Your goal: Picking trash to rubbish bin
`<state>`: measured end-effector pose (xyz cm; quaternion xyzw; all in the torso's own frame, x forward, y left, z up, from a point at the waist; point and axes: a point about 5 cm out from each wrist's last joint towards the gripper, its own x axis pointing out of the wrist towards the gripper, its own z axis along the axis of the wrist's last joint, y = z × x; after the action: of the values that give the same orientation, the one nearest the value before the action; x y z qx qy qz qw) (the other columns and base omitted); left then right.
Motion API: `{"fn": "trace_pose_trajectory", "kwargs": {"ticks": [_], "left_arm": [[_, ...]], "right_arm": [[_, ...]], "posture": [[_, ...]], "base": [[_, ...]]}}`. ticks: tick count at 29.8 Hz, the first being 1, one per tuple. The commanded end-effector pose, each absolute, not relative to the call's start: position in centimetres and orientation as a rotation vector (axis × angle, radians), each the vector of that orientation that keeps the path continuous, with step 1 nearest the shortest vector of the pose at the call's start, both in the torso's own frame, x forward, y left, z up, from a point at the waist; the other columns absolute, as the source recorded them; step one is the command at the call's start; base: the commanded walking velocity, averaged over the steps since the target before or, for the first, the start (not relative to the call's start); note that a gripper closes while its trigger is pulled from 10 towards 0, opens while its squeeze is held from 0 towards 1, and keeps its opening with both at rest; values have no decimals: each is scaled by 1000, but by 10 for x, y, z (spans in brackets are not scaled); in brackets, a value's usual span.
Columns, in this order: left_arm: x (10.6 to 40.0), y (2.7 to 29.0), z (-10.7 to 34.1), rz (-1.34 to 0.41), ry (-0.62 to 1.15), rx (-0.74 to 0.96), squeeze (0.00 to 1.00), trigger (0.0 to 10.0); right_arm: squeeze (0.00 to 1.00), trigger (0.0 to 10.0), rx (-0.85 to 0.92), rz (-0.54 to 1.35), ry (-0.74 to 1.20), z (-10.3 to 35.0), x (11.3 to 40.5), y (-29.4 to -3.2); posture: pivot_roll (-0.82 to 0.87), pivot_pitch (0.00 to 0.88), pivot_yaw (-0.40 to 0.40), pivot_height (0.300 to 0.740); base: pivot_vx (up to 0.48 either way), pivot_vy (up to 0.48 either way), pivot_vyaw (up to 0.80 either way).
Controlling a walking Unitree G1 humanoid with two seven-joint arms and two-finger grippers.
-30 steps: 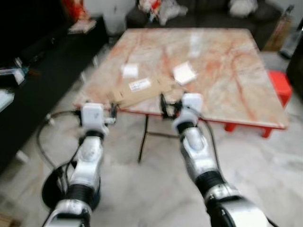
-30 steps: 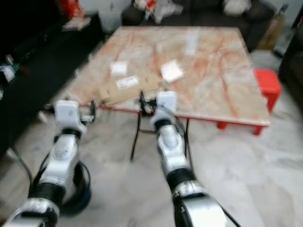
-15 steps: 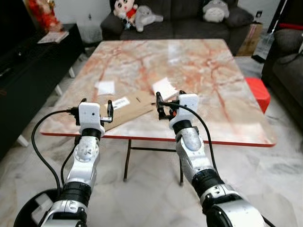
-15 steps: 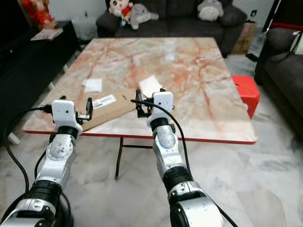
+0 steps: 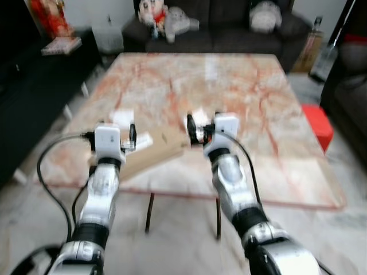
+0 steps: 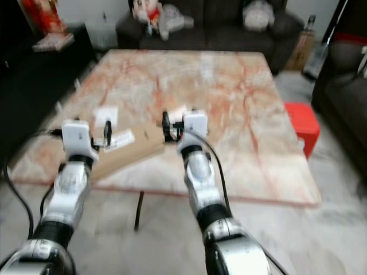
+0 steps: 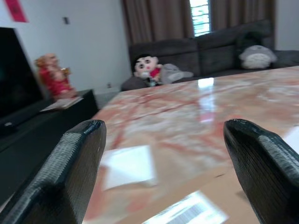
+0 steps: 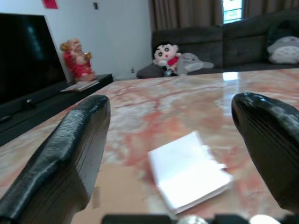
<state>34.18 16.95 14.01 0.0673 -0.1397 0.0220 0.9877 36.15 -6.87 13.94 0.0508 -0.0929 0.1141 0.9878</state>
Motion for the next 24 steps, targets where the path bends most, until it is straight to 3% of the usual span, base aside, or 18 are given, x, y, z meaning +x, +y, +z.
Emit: {"fn": "trace_pose_trajectory", "kwargs": {"ticks": [1, 10, 24], "left_arm": [[343, 164, 143, 33, -292, 126, 0, 10000], [343, 163, 142, 22, -283, 128, 0, 10000], [350, 183, 139, 62, -193, 124, 0, 10000]], "right_arm": [[0, 10000, 103, 211, -184, 139, 362, -75], [0, 10000, 103, 213, -177, 137, 362, -74], [0, 10000, 101, 222, -163, 134, 361, -73]], "posture": [[-30, 0, 22, 740], [-30, 0, 21, 740], [-27, 2, 19, 740]], "base": [[0, 0, 0], [0, 0, 0], [0, 0, 0]]}}
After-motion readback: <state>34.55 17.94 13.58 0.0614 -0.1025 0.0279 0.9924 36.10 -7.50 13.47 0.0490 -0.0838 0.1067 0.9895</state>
